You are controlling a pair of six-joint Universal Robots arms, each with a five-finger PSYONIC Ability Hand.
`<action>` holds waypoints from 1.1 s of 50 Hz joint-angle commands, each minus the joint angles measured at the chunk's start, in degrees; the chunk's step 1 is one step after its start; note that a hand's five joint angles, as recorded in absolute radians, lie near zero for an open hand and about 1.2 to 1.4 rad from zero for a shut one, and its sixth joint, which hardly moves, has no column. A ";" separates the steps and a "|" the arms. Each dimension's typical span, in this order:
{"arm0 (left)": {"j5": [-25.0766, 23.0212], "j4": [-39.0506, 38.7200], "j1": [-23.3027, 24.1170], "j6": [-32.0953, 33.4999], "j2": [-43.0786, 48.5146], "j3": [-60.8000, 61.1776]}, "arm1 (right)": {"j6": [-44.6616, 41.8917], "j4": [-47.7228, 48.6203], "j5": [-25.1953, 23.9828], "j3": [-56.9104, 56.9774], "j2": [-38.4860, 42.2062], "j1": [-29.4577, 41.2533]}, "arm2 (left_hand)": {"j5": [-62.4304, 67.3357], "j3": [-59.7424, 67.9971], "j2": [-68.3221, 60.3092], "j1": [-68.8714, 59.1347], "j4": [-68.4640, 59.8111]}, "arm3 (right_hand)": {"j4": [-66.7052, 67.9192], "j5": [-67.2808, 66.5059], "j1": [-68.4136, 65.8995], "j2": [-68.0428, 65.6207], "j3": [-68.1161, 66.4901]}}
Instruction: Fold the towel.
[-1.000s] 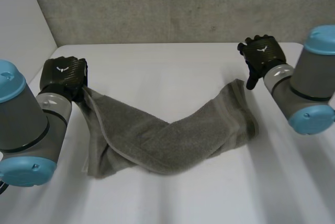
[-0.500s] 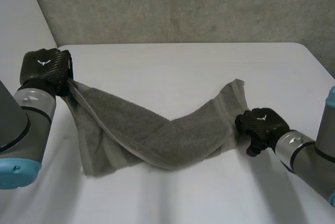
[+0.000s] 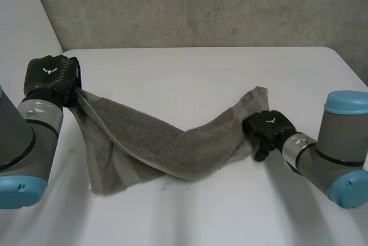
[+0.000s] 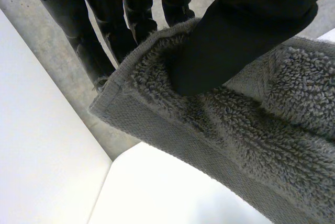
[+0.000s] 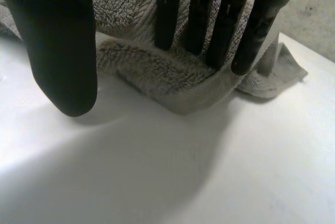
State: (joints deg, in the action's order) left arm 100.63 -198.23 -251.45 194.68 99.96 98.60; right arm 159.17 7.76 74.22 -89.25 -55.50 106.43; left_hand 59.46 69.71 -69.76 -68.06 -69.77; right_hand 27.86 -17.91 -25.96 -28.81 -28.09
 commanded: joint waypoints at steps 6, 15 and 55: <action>0.00 0.04 0.00 0.00 0.15 0.11 | 1.32 0.15 0.83 7.96 5.31 3.17 | 10.54 10.29 -10.24 -11.94 -10.23 | 43.61 -43.57 -45.52 -42.67 -43.39; -0.17 0.04 0.00 0.17 0.76 -1.12 | 0.35 0.24 4.08 16.45 2.42 3.35 | 10.54 10.29 -10.24 -11.94 -10.23 | 52.14 -52.09 -54.04 -51.19 -51.91; -2.54 -3.56 -1.76 1.05 9.02 -1.06 | -12.48 2.43 -9.54 5.06 -5.23 -1.93 | 10.54 10.29 -10.24 -11.94 -10.23 | 52.14 -52.09 -54.04 -51.19 -51.91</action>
State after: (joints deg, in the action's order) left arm 100.43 -201.95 -252.91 195.01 108.58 78.02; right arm 149.08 16.02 72.43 -68.94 -63.34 106.07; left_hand 59.46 69.75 -69.78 -68.07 -69.79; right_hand 68.37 -56.26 -54.70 -67.41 -68.10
